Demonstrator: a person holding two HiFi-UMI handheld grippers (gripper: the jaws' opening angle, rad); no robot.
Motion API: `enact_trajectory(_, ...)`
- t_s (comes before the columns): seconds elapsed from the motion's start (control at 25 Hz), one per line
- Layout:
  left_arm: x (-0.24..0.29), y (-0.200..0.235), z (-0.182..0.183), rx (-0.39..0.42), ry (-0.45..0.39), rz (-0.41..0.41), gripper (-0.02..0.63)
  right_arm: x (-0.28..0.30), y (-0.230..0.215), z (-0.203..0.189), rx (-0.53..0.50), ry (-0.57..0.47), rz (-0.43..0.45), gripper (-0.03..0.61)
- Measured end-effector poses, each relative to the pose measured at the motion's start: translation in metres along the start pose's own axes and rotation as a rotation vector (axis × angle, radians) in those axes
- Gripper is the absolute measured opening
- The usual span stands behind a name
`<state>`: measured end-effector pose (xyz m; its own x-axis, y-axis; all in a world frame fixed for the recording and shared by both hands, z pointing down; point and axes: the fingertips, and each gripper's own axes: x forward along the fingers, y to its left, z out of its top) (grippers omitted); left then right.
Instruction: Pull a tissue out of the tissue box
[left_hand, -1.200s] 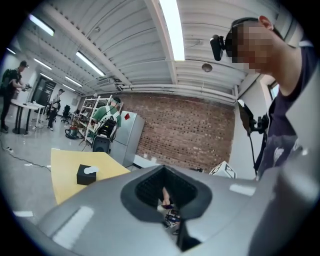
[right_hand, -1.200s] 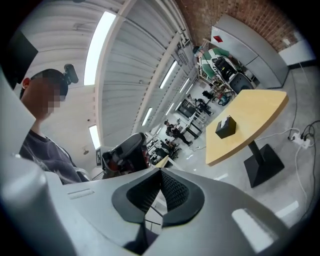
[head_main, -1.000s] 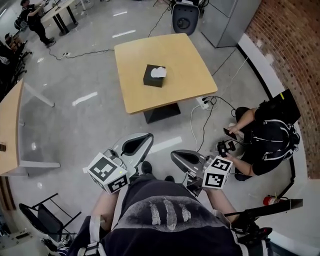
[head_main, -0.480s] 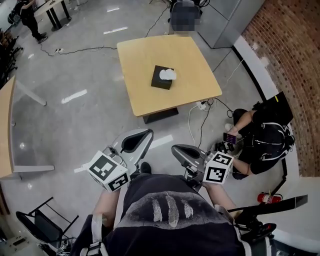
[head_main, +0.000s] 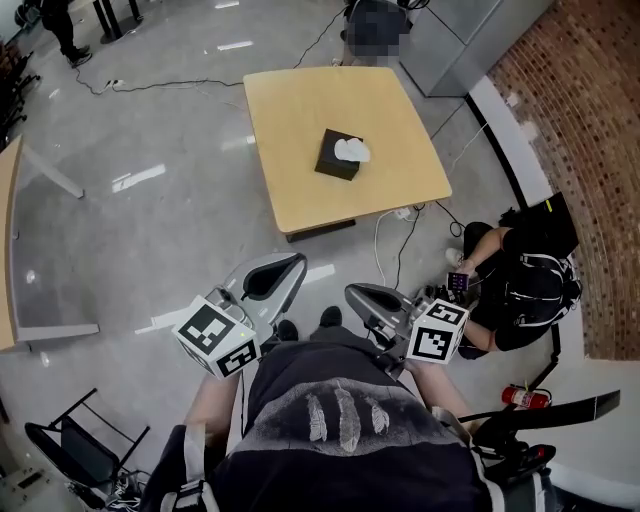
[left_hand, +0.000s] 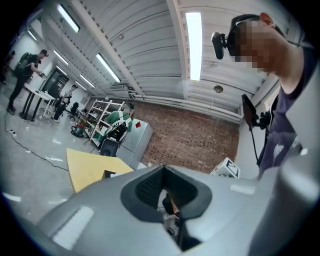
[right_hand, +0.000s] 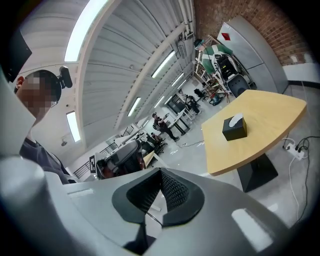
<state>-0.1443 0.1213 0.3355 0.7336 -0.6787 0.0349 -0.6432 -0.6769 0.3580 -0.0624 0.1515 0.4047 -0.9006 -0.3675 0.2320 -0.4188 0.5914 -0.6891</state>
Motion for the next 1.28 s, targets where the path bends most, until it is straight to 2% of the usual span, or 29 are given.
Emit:
enact_trajectory(0.2,-0.001,0.010,0.004,-0.004,0.016,0.008,0.003,0.016,-0.004,0.007,0.043,0.006,0.013,-0.008)
enact_trajectory(0.48,0.020,0.038,0.003,0.003,0.044,0.079,0.003,0.037,-0.037,0.027,0.076,0.022,0.065,-0.006)
enact_trajectory(0.72,0.043,0.050,0.016,0.015,0.112,0.113,0.003,0.051,-0.051,0.055,0.142,0.013,0.143,-0.006)
enact_trajectory(0.88,0.070,0.060,0.020,0.029,0.147,0.126,0.003,0.052,-0.071,0.071,0.168,-0.018,0.175,-0.006)
enact_trajectory(1.08,0.119,0.063,0.025,0.054,0.174,0.119,0.003,0.036,-0.112,0.096,0.209,-0.055,0.163,-0.007)
enact_trajectory(1.28,0.160,0.068,0.032,0.071,0.193,0.145,0.003,0.025,-0.142,0.118,0.235,-0.043,0.190,-0.008)
